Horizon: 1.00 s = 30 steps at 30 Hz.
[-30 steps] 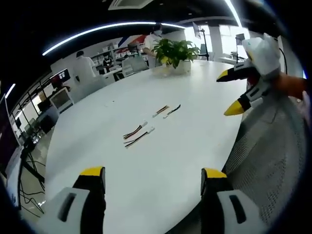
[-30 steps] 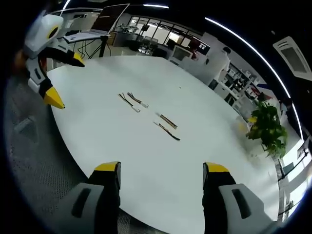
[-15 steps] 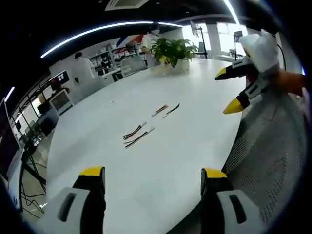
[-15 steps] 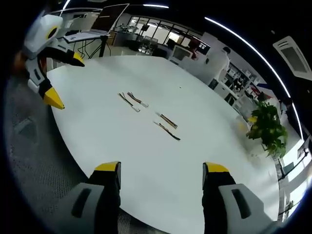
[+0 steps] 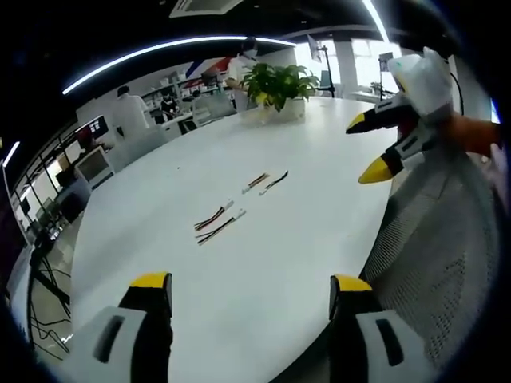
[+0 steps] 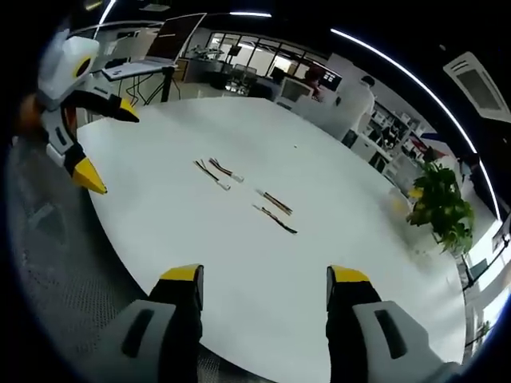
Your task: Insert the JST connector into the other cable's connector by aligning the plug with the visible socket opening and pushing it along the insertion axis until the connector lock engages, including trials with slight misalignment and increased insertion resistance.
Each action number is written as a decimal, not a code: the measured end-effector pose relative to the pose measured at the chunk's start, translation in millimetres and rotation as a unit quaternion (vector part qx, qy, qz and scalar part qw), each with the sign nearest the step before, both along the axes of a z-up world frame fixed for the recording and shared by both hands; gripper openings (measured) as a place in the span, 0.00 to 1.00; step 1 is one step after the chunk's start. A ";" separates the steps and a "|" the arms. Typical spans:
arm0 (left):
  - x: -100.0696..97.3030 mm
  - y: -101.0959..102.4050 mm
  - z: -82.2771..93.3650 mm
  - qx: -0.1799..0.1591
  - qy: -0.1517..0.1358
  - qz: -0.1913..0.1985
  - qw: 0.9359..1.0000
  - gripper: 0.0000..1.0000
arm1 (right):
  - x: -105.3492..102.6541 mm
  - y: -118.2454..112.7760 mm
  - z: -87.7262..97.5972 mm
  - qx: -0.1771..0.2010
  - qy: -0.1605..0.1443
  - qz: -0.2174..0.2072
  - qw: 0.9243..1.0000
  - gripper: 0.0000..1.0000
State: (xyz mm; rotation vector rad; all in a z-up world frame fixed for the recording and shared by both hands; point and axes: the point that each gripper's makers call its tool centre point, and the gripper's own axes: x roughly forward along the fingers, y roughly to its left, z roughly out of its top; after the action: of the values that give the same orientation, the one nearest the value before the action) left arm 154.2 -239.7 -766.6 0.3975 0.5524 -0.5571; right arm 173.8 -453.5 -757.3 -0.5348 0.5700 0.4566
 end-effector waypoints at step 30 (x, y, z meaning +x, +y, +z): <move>68.7 -10.8 42.2 -0.088 -0.051 -0.011 0.995 0.76 | 34.4 -3.6 22.5 0.151 0.004 -0.032 0.988 0.44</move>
State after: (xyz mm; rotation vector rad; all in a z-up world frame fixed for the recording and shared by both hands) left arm 222.9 -250.5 -724.4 0.2638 0.3982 -0.5975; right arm 208.2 -457.2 -734.9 -0.2241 0.5126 0.4750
